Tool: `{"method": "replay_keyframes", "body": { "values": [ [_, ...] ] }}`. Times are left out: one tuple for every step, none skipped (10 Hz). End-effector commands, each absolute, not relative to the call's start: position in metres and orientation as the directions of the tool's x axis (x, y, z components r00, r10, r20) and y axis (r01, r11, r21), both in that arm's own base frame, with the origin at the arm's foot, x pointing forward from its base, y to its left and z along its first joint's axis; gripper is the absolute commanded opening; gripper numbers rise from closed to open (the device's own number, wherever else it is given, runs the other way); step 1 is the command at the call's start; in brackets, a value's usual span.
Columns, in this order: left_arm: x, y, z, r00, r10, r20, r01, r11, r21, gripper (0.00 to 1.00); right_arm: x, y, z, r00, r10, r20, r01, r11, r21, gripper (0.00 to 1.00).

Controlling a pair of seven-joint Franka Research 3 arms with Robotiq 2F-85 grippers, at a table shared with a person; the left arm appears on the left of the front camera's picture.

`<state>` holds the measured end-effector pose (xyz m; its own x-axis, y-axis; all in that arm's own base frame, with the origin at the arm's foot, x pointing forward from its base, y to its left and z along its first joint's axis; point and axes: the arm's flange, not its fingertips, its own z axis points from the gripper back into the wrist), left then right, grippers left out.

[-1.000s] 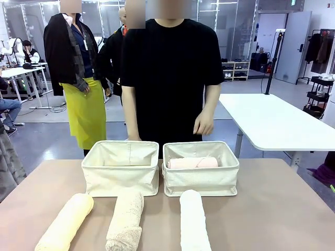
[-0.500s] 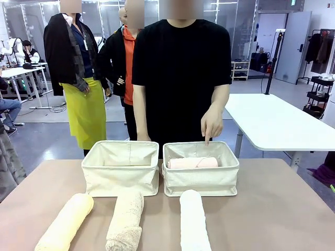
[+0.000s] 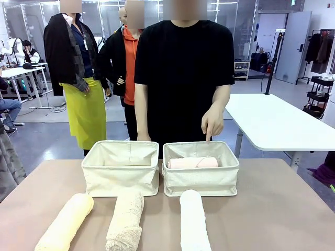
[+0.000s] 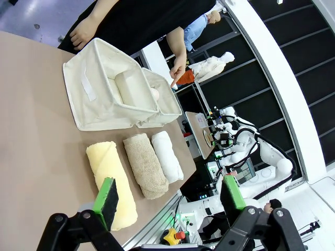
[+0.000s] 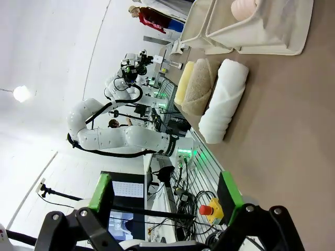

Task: Divide the towels into two baskets.
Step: Pick up one hotel-folded towel from the bottom of the table and place it in the Fabric basket indicated by the person.

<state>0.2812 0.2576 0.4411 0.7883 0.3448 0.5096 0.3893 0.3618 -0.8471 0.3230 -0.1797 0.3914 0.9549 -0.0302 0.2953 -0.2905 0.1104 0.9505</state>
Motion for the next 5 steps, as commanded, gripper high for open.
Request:
{"method": "replay_keyframes", "body": {
  "values": [
    [0.2778, 0.2591, 0.4424, 0.782, 0.348, 0.517, 0.402, 0.352, -0.845, 1.00, 0.3210, -0.1771, 0.3953, 0.956, -0.020, 0.293, -0.289, 0.107, 0.951, 1.00],
    [0.2778, 0.2591, 0.4424, 0.782, 0.348, 0.517, 0.402, 0.352, -0.845, 1.00, 0.3210, -0.1771, 0.3953, 0.956, -0.020, 0.293, -0.289, 0.107, 0.951, 1.00],
    [0.2778, 0.2591, 0.4424, 0.782, 0.348, 0.517, 0.402, 0.352, -0.845, 1.00, 0.3210, -0.1771, 0.3953, 0.956, -0.020, 0.293, -0.289, 0.107, 0.951, 1.00],
    [0.2778, 0.2591, 0.4424, 0.782, 0.348, 0.517, 0.402, 0.352, -0.845, 1.00, 0.3210, -0.1771, 0.3953, 0.956, -0.020, 0.293, -0.289, 0.107, 0.951, 1.00],
    [0.2778, 0.2591, 0.4424, 0.782, 0.348, 0.517, 0.402, 0.352, -0.845, 1.00, 0.3210, -0.1771, 0.3953, 0.956, -0.020, 0.293, -0.289, 0.107, 0.951, 1.00]
  ]
}}
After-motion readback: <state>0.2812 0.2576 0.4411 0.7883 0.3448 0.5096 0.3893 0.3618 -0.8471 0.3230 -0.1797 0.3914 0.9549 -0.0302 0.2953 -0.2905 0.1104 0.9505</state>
